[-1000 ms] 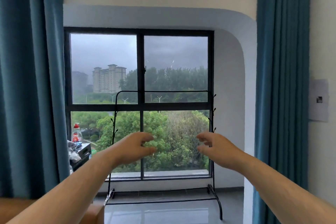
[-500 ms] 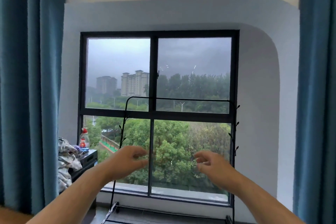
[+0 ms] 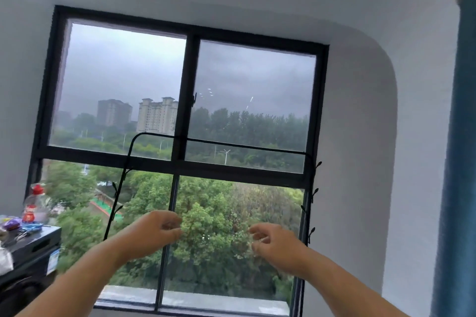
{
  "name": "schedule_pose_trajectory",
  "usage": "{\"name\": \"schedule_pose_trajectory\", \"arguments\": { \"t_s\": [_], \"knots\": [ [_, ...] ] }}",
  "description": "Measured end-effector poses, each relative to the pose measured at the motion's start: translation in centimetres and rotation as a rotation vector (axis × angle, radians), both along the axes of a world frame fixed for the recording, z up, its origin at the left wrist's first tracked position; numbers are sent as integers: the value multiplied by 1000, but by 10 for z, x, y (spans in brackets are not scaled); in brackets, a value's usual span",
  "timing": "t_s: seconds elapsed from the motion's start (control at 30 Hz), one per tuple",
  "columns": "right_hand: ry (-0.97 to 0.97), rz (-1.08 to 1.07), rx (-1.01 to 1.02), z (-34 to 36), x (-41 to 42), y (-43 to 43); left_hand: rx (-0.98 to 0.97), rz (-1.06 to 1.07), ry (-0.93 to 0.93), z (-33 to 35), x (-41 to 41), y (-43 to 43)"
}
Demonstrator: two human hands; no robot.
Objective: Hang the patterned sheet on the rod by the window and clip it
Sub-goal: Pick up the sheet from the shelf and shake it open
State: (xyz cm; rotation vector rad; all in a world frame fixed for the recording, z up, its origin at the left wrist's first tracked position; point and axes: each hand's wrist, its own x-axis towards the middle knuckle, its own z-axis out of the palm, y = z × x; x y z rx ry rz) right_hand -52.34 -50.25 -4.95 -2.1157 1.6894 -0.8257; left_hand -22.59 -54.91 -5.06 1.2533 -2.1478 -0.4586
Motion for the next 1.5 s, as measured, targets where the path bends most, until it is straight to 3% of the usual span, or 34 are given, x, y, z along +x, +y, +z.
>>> {"name": "schedule_pose_trajectory", "arguments": {
  "t_s": [0.37,0.83,1.13,1.5],
  "knots": [
    [-26,-42,-7,0,-27,-170,48,-37,-27,-4,-42,-177],
    [-167,286,46,-32,16,-454,103,313,-116,-15,-3,-349],
    [-198,581,112,-45,122,-567,119,613,-59,-15,75,-379],
    [-149,750,107,-42,294,-657,89,818,86,-27,220,-434]
  ]
}}
